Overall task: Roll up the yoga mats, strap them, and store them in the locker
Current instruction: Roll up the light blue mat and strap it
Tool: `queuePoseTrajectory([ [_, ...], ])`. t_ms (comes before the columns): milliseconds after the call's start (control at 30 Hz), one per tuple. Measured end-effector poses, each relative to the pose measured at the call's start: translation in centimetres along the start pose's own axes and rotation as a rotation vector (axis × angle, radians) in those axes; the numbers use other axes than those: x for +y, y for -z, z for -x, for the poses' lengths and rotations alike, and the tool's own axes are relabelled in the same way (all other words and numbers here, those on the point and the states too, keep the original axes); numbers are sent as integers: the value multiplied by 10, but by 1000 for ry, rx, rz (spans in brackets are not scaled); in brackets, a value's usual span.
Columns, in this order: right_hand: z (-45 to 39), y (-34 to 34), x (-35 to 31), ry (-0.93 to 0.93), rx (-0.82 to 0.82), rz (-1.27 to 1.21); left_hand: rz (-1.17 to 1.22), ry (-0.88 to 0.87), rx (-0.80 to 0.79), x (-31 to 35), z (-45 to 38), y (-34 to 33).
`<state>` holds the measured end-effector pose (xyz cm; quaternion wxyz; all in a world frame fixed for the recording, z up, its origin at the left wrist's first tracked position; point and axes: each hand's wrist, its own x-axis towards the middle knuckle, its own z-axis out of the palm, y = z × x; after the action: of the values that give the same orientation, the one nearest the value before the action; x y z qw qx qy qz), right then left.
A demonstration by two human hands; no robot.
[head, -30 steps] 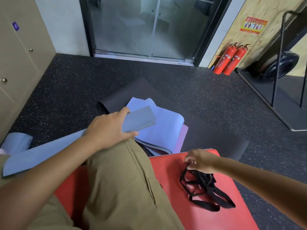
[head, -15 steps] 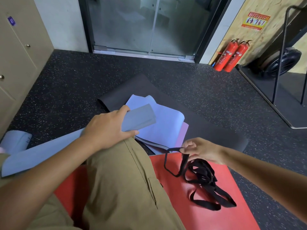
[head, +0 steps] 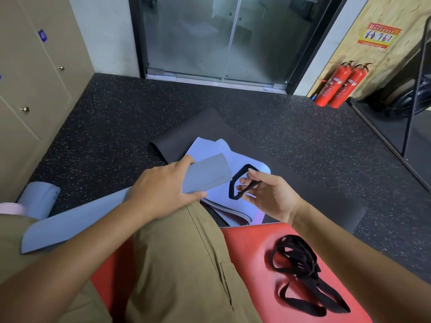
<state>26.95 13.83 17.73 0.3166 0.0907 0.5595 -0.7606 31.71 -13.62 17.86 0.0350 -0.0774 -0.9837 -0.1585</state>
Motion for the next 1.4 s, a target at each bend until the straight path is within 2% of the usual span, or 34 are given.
queuePoseTrajectory([
  [100, -4, -5, -5, 44, -13, -64, 12, 12, 0, -1, -1, 1],
  [200, -3, -8, -13, 42, -94, -127, 4, 18, 1, -2, -2, 1],
  [333, -4, -6, -20, 70, -215, -123, 29, 35, -3, -3, -3, 2],
  [467, -1, -8, -27, 98, -249, -89, 54, 35, 1, -5, -2, 2],
  [533, 0, -10, -26, 126, -231, -13, 57, 35, 4, -4, -2, 1],
  [800, -9, -33, 2, 389, 57, 377, 62, 42, 13, -4, -2, 1],
  [1000, -9, -37, 0, 378, -32, 409, 70, 55, 7, -3, 0, 4],
  [1200, -3, -45, -16, 391, -132, 543, 97, 54, 34, -4, 0, 2],
  [1400, 3, -65, -41, 447, -217, 885, 218, 65, 90, -5, 4, 7],
])
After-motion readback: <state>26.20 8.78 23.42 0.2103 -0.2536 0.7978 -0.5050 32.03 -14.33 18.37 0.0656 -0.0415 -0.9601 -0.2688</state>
